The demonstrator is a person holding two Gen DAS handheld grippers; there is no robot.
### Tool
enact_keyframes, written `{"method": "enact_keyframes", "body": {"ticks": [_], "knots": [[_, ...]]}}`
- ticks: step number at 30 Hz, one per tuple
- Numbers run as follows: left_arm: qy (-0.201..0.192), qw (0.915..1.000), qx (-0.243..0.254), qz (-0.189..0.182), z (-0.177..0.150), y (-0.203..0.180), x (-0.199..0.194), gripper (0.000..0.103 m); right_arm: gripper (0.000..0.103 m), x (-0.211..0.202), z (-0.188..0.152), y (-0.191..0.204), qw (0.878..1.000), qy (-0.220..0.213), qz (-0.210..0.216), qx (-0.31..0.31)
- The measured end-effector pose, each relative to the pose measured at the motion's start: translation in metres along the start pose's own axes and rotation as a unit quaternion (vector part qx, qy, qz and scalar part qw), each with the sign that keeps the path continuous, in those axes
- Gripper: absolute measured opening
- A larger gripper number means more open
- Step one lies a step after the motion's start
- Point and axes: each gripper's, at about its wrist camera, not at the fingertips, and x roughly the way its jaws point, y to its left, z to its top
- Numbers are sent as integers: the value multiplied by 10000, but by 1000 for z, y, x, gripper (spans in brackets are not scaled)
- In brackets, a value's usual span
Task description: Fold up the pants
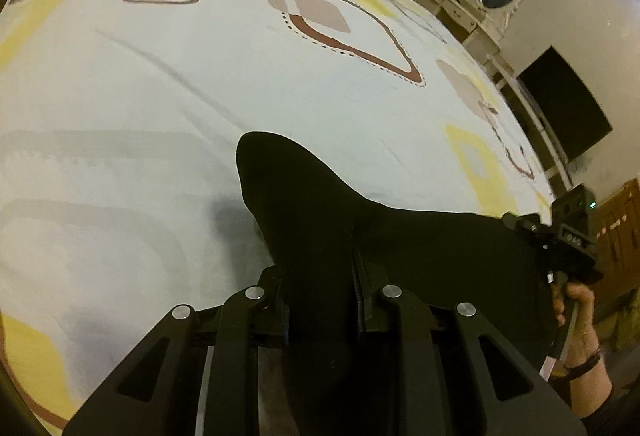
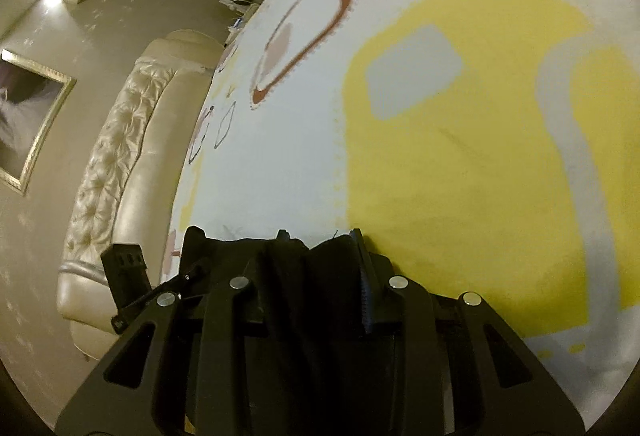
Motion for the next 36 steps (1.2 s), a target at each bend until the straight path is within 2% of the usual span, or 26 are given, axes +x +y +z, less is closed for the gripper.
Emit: {"method": "enact_keyframes", "body": {"ticks": [4,31,34,36], "knots": [[-61,9999,-39,-92,-4,5,1,24,29,4,-1,-11,9998,-11,159,132],[-254,9995,-44,-159,-8,7,5,26,31,4,-3,-17,9989,-82,388,230],[-246,9997,39,-53,-7,4,5,28,31,3,-2,-19,9983,-101,495,285],[-234,9996,148,94,-7,0,4,35,36,2,-3,-20,9977,-109,590,307]]}}
